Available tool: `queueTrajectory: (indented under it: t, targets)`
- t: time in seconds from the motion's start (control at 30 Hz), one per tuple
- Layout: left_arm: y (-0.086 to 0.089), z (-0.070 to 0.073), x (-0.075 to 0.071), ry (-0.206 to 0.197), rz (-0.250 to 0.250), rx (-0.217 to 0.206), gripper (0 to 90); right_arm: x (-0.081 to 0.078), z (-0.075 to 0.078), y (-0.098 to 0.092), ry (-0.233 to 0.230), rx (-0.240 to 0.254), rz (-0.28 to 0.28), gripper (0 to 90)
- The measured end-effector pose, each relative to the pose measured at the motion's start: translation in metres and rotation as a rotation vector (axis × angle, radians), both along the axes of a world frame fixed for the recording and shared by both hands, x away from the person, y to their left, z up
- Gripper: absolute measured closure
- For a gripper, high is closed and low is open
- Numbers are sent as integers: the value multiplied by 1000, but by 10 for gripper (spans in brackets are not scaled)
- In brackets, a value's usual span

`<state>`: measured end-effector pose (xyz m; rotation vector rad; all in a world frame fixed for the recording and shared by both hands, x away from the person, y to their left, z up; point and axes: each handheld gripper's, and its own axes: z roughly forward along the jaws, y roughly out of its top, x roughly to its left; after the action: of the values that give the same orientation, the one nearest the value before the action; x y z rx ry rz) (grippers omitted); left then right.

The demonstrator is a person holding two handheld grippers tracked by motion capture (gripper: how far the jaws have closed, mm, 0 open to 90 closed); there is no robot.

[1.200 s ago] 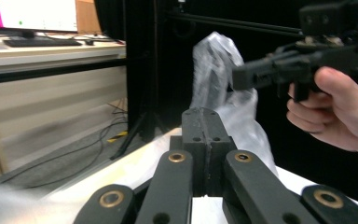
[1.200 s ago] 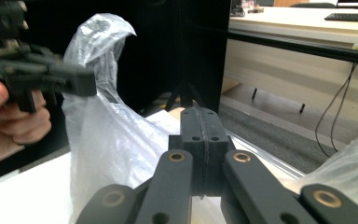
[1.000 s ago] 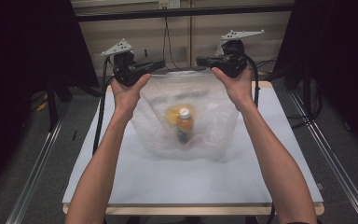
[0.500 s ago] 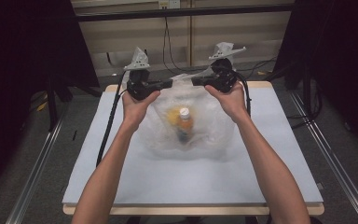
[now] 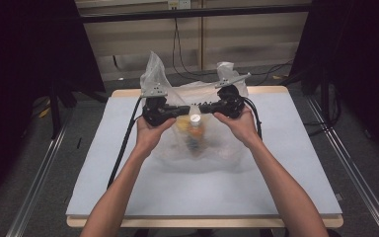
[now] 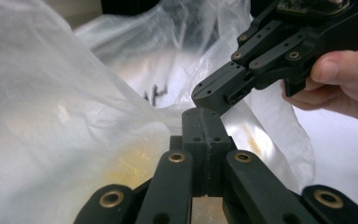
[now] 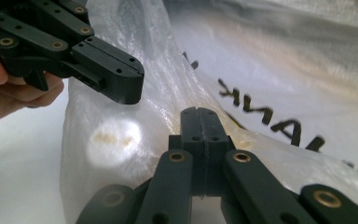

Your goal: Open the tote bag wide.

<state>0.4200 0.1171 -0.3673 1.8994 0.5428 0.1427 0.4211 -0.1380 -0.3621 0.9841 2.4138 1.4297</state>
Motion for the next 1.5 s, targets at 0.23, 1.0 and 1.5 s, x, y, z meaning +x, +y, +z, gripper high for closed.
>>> queueTrajectory:
  t: [0.23,1.0,1.5]
  targets:
    - [9,-12,-17,20,-21,15,900,-17,-7,0,12,-26,27,900]
    - [15,-63,-28,74,-24,110,900,-47,-36,-13,61,28,81,900]
    - [10,-116,-15,188,-11,186,900,-50,-100,-7,129,-48,105,900]
